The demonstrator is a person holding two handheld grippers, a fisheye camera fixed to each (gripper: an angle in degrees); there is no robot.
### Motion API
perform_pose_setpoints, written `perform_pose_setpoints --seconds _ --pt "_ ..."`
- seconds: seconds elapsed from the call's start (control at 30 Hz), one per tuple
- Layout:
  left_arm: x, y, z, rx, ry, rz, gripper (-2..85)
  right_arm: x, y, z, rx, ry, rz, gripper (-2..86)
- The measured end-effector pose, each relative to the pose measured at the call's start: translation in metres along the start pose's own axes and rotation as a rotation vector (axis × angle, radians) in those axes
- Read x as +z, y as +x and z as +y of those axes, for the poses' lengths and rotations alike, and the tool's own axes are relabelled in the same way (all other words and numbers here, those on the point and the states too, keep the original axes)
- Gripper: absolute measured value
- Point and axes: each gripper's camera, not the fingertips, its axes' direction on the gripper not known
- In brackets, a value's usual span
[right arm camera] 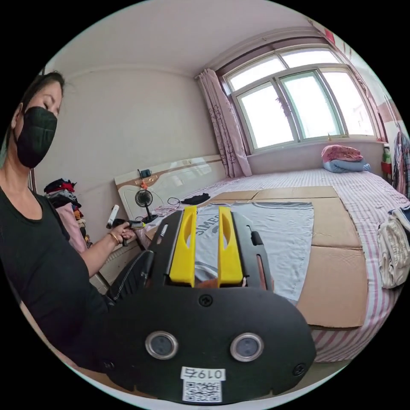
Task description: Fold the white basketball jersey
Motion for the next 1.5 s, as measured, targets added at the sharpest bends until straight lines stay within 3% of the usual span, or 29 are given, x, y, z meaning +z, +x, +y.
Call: perform_pose_setpoints --seconds 0.13,0.2,0.27,0.5,0.57,0.93,1.13,1.33,1.5 --pt "-0.008 0.090 0.026 0.287 0.063 0.321 1.1 0.003 -0.012 0.007 -0.061 -0.112 0.289 0.2" --pt "-0.004 0.152 0.044 0.428 0.037 0.479 1.1 -0.019 -0.005 0.014 0.037 -0.008 0.368 0.2" --pt "-0.001 0.194 0.059 0.519 -0.002 0.568 1.1 -0.065 0.019 0.038 0.290 0.168 0.434 3.2" --pt "0.007 0.294 0.123 0.721 -0.119 0.698 1.0 -0.096 0.062 0.110 0.727 0.172 0.479 7.6" --pt "0.009 0.309 0.135 0.726 -0.129 0.708 1.0 -0.085 0.083 0.129 0.823 0.139 0.456 8.9" --pt "-0.002 0.377 0.178 0.799 -0.145 0.721 0.9 -0.069 0.139 0.125 0.881 0.095 0.501 10.2" --pt "-0.001 0.432 0.216 0.869 -0.205 0.784 1.0 -0.083 0.157 0.124 0.901 0.098 0.505 3.2" --pt "-0.001 0.518 0.295 1.235 -0.249 0.760 1.7 -0.099 0.158 0.104 0.814 0.103 0.484 0.2" --pt "-0.017 0.579 0.380 1.570 -0.013 0.563 4.6 -0.112 0.165 0.086 0.785 0.105 0.433 -0.1"
